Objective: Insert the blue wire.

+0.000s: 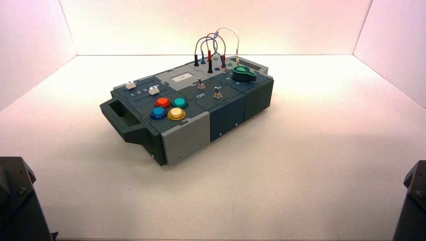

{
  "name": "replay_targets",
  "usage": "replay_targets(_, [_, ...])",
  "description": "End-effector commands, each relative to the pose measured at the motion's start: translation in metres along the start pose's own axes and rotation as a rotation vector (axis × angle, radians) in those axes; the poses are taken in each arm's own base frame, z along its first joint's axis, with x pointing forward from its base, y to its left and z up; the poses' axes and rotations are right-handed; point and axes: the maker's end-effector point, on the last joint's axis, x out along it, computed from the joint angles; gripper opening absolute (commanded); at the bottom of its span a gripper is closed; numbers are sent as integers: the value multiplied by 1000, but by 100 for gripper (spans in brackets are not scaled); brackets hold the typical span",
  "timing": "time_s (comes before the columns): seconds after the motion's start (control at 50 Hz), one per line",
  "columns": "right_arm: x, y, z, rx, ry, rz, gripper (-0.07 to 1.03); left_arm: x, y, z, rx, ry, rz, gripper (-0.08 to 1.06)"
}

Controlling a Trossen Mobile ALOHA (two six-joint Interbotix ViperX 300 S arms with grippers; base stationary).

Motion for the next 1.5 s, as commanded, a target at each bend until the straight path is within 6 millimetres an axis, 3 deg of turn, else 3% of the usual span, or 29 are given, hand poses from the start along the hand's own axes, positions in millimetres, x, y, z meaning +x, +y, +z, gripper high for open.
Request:
replay_targets(0.02, [9, 8, 22, -15, 8, 18, 24, -3, -1, 14, 0, -34, -3, -3])
replay_targets(0.26, [53, 17, 30, -55, 154, 24, 31, -5, -1, 14, 1, -34, -4, -3])
replay_targets(0.44, [89, 36, 37, -163, 247, 53, 31, -8, -2, 17, 1, -48, -5, -3])
replay_targets(0.8, [153, 41, 34, -317, 420, 76, 34, -9, -1, 17, 0, -51, -3, -3])
replay_targets(1.5, [223, 51, 60, -405, 447, 93, 37, -2, 2, 13, 4, -17, 7, -3])
